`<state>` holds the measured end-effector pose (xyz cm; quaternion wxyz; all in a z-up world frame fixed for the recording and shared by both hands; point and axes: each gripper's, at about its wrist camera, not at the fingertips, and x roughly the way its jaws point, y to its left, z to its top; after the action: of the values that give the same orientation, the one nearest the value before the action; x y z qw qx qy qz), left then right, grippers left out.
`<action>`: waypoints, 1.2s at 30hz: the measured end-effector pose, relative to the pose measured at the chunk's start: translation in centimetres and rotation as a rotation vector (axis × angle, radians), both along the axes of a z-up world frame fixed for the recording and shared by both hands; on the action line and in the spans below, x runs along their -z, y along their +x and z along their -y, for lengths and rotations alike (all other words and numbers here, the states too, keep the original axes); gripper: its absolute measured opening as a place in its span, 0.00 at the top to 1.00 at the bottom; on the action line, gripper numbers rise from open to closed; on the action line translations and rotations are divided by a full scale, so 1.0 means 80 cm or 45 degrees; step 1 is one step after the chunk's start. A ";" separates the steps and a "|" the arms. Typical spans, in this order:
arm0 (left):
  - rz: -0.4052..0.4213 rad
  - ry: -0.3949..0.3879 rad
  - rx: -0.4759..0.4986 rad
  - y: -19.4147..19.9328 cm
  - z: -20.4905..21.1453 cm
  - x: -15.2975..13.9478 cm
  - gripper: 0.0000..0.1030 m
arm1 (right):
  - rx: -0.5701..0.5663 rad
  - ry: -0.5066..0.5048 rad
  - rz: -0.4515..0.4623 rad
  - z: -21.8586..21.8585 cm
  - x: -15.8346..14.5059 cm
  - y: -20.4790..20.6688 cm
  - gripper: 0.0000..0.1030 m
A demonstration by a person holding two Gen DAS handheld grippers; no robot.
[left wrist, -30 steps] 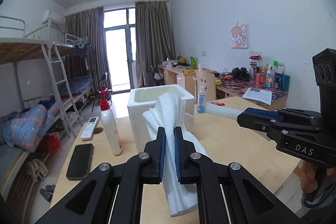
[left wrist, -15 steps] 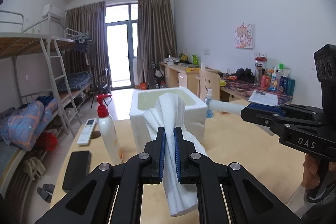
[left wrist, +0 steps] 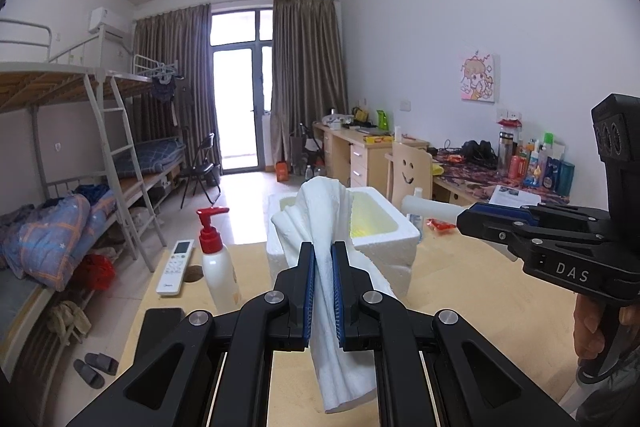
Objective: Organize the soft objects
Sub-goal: 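Carry the cloth with the left tool while the right tool carries the tube over the foam box, then open the right tool to drop the foam tube into the foam box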
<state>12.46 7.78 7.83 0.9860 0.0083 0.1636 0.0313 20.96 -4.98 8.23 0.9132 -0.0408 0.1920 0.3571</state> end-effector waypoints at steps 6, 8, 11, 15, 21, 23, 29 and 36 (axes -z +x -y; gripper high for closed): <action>-0.013 -0.007 -0.001 0.015 -0.009 0.001 0.91 | -0.013 -0.017 -0.016 -0.012 -0.006 0.021 0.77; -0.017 -0.011 0.006 0.022 -0.011 -0.001 0.91 | -0.012 -0.025 -0.015 -0.017 -0.010 0.031 0.77; -0.019 -0.010 0.006 0.030 -0.014 -0.003 0.91 | -0.025 -0.036 -0.018 -0.026 -0.014 0.042 0.77; -0.033 -0.028 0.003 0.045 -0.024 -0.001 0.91 | -0.038 -0.055 -0.026 -0.039 -0.014 0.057 0.77; -0.040 -0.037 -0.010 0.062 -0.036 -0.002 0.91 | -0.067 -0.066 -0.051 -0.057 -0.011 0.083 0.77; -0.044 -0.042 -0.012 0.066 -0.038 -0.001 0.91 | -0.071 -0.077 -0.054 -0.063 -0.009 0.091 0.77; -0.061 -0.054 -0.022 0.078 -0.049 0.006 0.91 | -0.097 -0.116 -0.086 -0.085 -0.001 0.117 0.77; -0.074 -0.065 -0.039 0.085 -0.062 0.011 0.91 | -0.114 -0.146 -0.143 -0.104 0.013 0.145 0.76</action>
<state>19.23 12.73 6.92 0.9802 -0.0186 0.1928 0.0418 32.52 3.32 7.21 0.8803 -0.0815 0.2612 0.3876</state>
